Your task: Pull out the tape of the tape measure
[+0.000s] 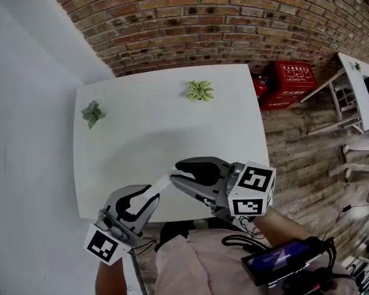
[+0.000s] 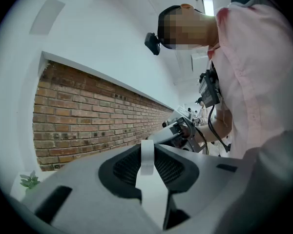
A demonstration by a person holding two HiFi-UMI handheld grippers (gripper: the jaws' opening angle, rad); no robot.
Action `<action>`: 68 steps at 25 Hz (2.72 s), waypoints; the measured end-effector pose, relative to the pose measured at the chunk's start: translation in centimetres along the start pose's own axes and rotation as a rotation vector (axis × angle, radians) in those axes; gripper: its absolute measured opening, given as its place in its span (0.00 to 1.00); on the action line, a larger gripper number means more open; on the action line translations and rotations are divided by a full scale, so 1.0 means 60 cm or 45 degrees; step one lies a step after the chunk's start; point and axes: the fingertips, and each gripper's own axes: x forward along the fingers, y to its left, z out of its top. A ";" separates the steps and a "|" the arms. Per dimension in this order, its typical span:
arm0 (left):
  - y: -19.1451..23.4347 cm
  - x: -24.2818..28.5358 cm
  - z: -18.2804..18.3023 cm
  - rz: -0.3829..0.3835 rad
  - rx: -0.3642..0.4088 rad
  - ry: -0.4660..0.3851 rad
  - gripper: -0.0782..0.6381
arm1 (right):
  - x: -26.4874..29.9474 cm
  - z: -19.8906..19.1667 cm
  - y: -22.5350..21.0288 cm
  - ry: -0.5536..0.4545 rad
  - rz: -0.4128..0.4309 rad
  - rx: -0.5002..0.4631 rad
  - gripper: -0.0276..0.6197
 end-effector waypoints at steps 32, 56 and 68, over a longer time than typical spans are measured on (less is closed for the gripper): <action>-0.015 0.006 0.011 -0.079 0.186 0.027 0.23 | -0.007 -0.024 -0.008 0.054 0.152 0.413 0.20; -0.017 0.004 0.012 -0.078 0.184 0.059 0.23 | -0.029 -0.004 -0.019 0.031 0.067 0.404 0.10; -0.015 0.002 0.007 -0.089 0.183 0.081 0.23 | -0.035 0.005 -0.019 0.024 0.065 0.390 0.10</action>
